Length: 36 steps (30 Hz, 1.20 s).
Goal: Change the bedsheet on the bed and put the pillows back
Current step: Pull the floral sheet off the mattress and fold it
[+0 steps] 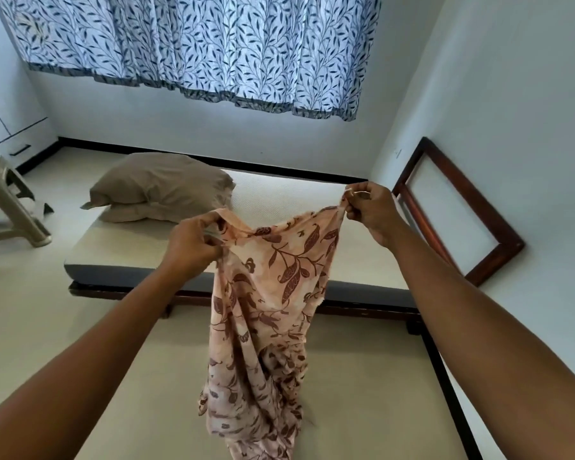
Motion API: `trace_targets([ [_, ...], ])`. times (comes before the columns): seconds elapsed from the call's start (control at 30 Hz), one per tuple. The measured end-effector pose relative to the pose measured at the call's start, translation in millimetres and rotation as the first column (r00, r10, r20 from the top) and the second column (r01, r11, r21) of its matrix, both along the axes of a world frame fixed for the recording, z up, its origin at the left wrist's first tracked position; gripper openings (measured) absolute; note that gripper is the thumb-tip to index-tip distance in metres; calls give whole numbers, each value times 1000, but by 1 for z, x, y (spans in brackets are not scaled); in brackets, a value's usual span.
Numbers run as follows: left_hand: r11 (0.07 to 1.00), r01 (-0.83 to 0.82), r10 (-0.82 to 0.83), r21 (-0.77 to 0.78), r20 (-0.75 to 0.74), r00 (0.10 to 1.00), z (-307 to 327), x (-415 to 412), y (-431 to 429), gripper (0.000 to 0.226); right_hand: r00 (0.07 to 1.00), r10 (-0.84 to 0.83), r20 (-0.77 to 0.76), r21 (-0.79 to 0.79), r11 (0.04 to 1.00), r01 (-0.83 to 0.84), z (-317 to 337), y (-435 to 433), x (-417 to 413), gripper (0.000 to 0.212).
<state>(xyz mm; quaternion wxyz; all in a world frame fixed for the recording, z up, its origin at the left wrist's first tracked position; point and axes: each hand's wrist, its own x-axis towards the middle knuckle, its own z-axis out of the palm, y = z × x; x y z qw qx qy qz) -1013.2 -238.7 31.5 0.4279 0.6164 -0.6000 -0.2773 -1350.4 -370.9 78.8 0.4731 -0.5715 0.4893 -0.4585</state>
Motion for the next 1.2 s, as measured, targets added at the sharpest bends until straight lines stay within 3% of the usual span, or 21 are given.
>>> trace_targets([
  [0.07, 999, 23, -23, 23, 14, 1000, 5, -5, 0, 69, 998, 14, -60, 26, 1000, -13, -5, 2, -3, 11],
  [0.13, 997, 47, -46, 65, -13, 999, 12, -10, 1, 70, 975, 20, -221, 81, 997, -2, -11, 4, -5, 14],
  [0.2, 990, 98, -96, 102, -22, 995, 17, -14, 3, 70, 826, 79, -559, 75, 996, -45, -17, 6, -5, 17],
  [0.27, 974, 173, -175, 144, 1, 985, 22, -22, 5, 69, 681, 143, -718, 26, 983, -180, -19, 18, 10, 26],
  [0.37, 944, 278, -291, 180, 51, 955, 23, -37, 6, 66, 733, 341, -589, -54, 888, -457, -25, 46, 55, 50],
  [0.43, 931, 304, -330, 203, 108, 938, 21, -45, 6, 64, 701, 421, -575, -64, 832, -551, -36, 57, 84, 59],
  [0.57, 930, 279, -329, 238, 207, 921, 16, -47, 11, 63, 704, 295, -646, -145, 858, -493, -70, 58, 91, 45],
  [0.7, 934, 280, -318, 222, 162, 934, 15, -51, 22, 67, 747, 189, -637, -234, 876, -421, -86, 59, 73, 30],
  [0.83, 934, 290, -323, 208, 147, 935, 15, -56, 25, 70, 779, -112, -617, -458, 856, -240, -99, 68, 66, 26],
  [0.9, 936, 288, -322, 203, 157, 934, 17, -55, 24, 71, 776, -230, -587, -586, 782, -211, -104, 79, 59, 21],
  [1.0, 940, 283, -312, 192, 141, 940, 22, -56, 24, 71, 776, -151, -613, -670, 621, -408, -108, 95, 51, 3],
  [1.03, 937, 288, -317, 197, 133, 939, 23, -57, 24, 71, 765, -116, -634, -664, 590, -460, -110, 100, 51, 9],
  [1.07, 933, 296, -326, 207, 128, 937, 23, -58, 24, 72, 766, -90, -636, -653, 591, -473, -112, 105, 53, 13],
  [1.2, 906, 328, -364, 268, 96, 927, 22, -64, 29, 80, 847, -77, -525, -574, 767, -287, -113, 121, 67, 21],
])
